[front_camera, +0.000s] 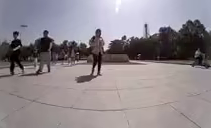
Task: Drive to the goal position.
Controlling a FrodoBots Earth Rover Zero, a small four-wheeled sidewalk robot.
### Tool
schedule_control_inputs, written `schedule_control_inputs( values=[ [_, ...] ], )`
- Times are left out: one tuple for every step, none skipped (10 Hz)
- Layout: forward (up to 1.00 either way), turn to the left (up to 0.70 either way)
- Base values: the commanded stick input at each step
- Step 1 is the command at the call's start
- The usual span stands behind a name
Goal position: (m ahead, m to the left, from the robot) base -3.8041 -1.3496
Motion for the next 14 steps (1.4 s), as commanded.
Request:
schedule_control_inputs(
  values=[
    [0.00, 0.00],
    [0.00, 0.00],
    [0.00, 0.00],
    [0.00, 0.00],
    [0.00, 0.00],
    [0.00, 0.00],
    [0.00, 0.00],
    [0.00, 0.00],
    [0.00, 0.00],
    [0.41, 0.00],
    [1.00, 0.00],
    [1.00, 0.00],
    [1.00, 0.00],
    [0.89, 0.00]
  ],
)
